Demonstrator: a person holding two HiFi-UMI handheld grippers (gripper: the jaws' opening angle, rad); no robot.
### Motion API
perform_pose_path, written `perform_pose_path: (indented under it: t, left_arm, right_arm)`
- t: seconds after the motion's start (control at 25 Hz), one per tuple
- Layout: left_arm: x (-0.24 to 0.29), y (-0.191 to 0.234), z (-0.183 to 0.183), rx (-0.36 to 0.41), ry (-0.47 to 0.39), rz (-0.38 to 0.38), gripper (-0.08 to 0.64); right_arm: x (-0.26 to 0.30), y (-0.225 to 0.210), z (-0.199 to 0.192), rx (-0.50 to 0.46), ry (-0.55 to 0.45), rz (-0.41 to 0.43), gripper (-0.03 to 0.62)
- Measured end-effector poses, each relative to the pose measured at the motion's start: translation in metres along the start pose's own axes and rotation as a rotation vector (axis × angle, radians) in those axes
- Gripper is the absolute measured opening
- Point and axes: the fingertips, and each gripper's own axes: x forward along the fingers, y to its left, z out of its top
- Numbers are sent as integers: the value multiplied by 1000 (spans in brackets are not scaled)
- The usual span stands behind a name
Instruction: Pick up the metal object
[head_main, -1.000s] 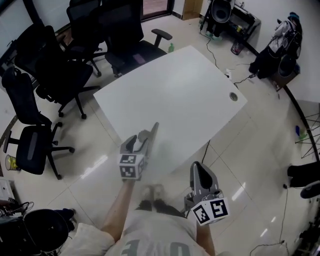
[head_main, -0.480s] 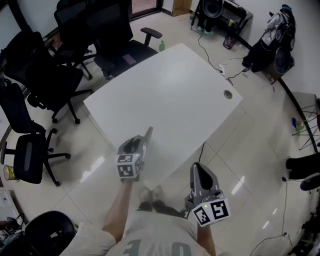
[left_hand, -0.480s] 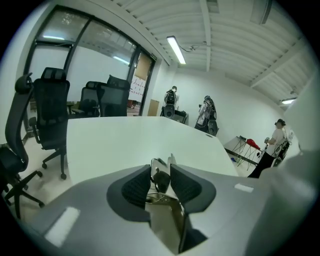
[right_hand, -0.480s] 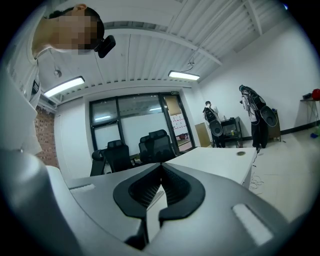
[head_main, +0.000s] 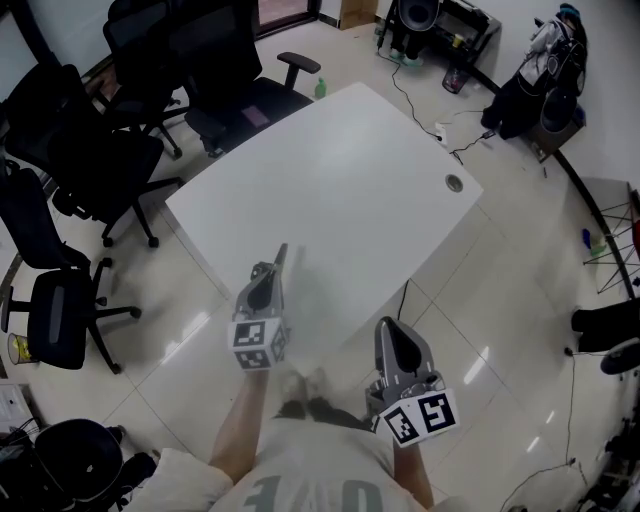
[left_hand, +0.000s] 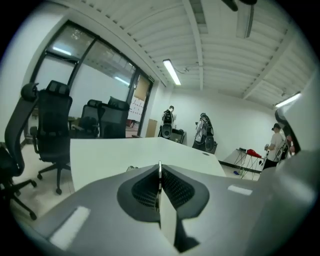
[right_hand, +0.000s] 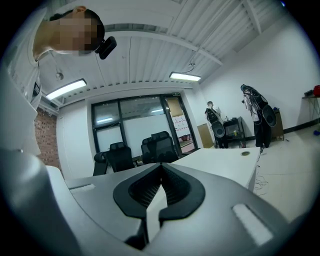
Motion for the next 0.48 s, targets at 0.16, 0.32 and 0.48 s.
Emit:
perform_pose_path:
  t: [0.16,0.32,0.48]
  left_arm:
    - [-28,-6,52,89,-119,19,6]
    - [-72,-25,133,201,-303,31,8]
    - [-111,-41,176,291,-426,41,6]
  right_arm:
    - [8,5,2,-16,-4,-11,12]
    - [24,19,14,-27,-43,8,12]
    - [30,31,31,-30,-101,24,12]
